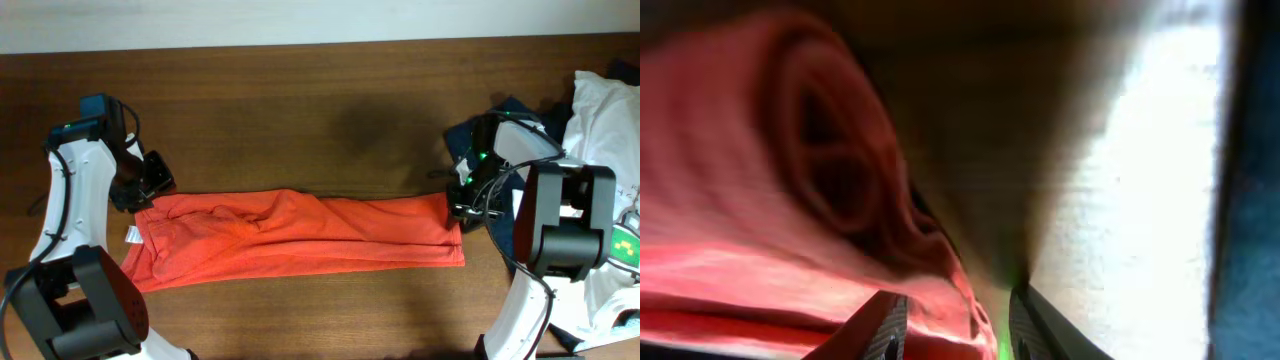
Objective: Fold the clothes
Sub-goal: 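Grasp the right end with the right gripper and fold it left over the shirt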
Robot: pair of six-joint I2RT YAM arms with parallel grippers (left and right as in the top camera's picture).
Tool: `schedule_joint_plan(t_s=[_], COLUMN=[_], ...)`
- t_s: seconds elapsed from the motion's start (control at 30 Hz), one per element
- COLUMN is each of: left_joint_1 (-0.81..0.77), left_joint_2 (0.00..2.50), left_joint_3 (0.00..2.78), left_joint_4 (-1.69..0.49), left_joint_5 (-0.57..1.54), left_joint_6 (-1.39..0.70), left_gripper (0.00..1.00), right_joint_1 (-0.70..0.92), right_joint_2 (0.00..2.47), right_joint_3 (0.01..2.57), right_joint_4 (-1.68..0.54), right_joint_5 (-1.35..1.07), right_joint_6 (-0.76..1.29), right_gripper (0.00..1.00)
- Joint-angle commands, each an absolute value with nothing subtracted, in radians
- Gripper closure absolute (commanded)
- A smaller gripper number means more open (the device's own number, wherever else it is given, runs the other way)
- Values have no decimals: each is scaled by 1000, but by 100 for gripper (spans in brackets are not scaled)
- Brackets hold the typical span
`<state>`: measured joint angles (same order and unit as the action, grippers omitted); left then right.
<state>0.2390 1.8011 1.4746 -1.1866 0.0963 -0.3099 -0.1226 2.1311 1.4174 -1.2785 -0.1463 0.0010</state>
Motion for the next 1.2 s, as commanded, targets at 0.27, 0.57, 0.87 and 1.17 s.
schedule_joint_plan(t_s=[0.27, 0.57, 0.87, 1.17], left_joint_1=[247, 247, 247, 247], left_joint_2=[1794, 1794, 1794, 1794], left_joint_3=[1486, 1486, 1486, 1486], left_joint_4=[-1198, -1198, -1200, -1203], left_joint_5=[89, 89, 90, 89], left_joint_6=[-297, -297, -297, -297], left_gripper=[50, 49, 49, 49], right_joint_1=[-148, 308, 698, 722], right_joint_2=[2055, 1985, 1990, 2004], right_joint_3=[1576, 1646, 1643, 1634], right_joint_4=[-1327, -1353, -1092, -1110], right_joint_5=[-107, -171, -180, -259], right_joint_6=[61, 208, 252, 240], right_gripper=[96, 96, 95, 95])
